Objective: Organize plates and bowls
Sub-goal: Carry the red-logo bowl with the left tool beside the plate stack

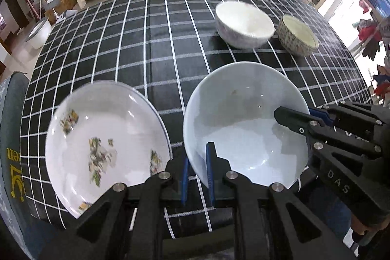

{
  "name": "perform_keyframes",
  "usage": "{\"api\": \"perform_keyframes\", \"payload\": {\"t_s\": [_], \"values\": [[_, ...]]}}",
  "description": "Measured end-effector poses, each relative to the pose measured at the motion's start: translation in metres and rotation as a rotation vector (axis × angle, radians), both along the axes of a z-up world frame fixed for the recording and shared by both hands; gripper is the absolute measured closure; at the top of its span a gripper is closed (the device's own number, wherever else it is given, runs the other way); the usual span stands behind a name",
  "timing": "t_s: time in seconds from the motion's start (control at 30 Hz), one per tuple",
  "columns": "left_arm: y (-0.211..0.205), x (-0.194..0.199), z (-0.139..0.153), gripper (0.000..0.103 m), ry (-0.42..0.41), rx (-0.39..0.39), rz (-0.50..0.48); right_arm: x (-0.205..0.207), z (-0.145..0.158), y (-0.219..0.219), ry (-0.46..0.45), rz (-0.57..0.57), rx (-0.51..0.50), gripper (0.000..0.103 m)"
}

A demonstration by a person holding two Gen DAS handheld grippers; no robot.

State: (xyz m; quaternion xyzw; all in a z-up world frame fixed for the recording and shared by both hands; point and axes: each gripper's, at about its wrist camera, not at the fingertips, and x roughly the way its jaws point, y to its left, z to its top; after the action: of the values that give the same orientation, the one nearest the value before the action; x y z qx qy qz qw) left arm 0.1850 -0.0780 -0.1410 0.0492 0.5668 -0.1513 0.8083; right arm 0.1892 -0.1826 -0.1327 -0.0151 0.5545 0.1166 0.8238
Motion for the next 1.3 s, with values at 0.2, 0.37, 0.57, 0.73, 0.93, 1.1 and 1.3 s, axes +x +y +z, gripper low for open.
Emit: {"api": "perform_keyframes", "payload": {"t_s": [0.2,0.37,0.57,0.73,0.93,1.1,1.3], "values": [[-0.009,-0.005,-0.009,0.092,0.017,0.008,-0.010,-0.004,-0.010,-0.006,0.022,-0.009,0.005,0.090],[-0.015,-0.001,-0.016,0.092,0.029,0.021,-0.020,0.001,-0.023,-0.009,0.056,-0.016,0.007,0.090],[-0.020,0.006,-0.025,0.093,0.032,0.034,-0.022,0.007,-0.034,-0.017,0.076,-0.035,0.014,0.090],[-0.023,0.013,-0.025,0.093,0.016,0.030,-0.037,0.011,-0.034,-0.018,0.078,-0.036,0.014,0.090],[-0.024,0.016,-0.029,0.093,0.022,0.021,-0.045,0.013,-0.036,-0.019,0.088,-0.027,0.011,0.090],[-0.020,0.012,-0.021,0.093,-0.003,0.020,-0.049,0.015,-0.033,-0.019,0.082,-0.032,-0.001,0.090],[-0.015,0.007,-0.011,0.093,-0.021,0.015,-0.044,0.009,-0.027,-0.019,0.075,-0.045,-0.009,0.090]]}}
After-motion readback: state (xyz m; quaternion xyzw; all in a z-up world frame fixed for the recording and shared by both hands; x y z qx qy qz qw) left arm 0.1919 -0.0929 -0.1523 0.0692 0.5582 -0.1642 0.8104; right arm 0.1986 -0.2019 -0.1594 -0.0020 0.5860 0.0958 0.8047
